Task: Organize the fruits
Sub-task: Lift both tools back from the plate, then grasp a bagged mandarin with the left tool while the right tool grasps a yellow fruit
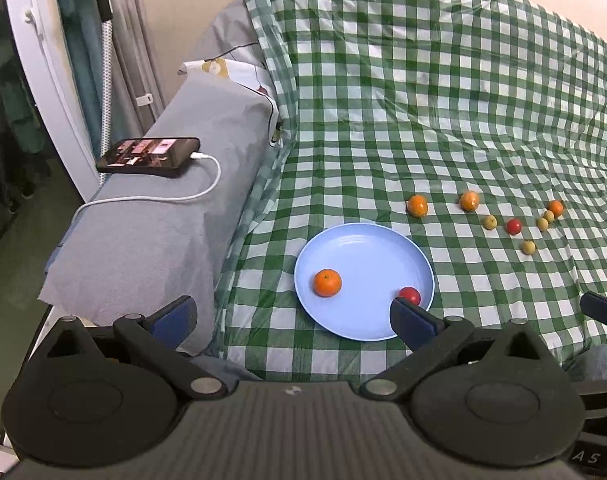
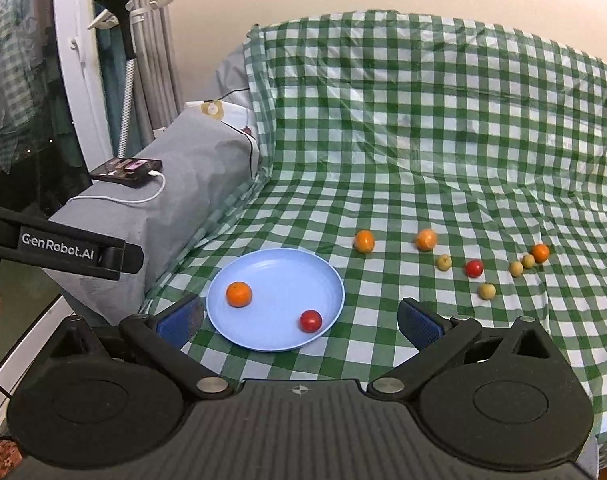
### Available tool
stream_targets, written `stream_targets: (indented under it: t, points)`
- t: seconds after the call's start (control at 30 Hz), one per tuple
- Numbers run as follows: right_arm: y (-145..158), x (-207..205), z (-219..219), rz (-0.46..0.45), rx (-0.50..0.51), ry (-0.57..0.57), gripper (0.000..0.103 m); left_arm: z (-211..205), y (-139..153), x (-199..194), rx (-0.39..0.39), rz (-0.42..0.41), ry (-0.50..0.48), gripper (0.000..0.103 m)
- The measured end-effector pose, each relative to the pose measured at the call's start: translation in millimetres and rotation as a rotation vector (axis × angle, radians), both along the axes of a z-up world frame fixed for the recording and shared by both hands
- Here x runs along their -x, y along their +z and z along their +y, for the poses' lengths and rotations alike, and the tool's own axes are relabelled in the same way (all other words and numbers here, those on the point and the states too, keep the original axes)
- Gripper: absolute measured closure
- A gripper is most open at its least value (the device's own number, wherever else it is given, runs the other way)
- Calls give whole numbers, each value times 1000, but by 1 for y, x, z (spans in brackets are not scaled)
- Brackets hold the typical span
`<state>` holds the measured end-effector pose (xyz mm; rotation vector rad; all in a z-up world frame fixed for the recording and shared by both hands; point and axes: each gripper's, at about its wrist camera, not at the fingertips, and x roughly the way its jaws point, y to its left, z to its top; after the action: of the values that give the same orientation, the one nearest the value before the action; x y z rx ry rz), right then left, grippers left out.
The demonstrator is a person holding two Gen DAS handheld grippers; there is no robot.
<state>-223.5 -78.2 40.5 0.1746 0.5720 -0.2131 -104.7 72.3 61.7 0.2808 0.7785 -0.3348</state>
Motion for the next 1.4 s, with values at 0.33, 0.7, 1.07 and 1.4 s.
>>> stream_targets:
  t: [0.33, 0.7, 1.07, 1.4]
  points:
    - [-36, -7, -70, 47, -21, -186, 1, -75, -26, -39, -26, 87, -82, 0]
    - [-102, -51, -197, 78, -25, -486, 1, -227, -89, -126, -39, 143, -213, 0]
    - [-202, -129, -283, 193, -54, -509, 0, -372, -185, -202, -109, 202, -399, 0]
    - [-208, -127, -266, 125, 40, -476, 20, -397, -223, -230, -151, 229, -421, 22]
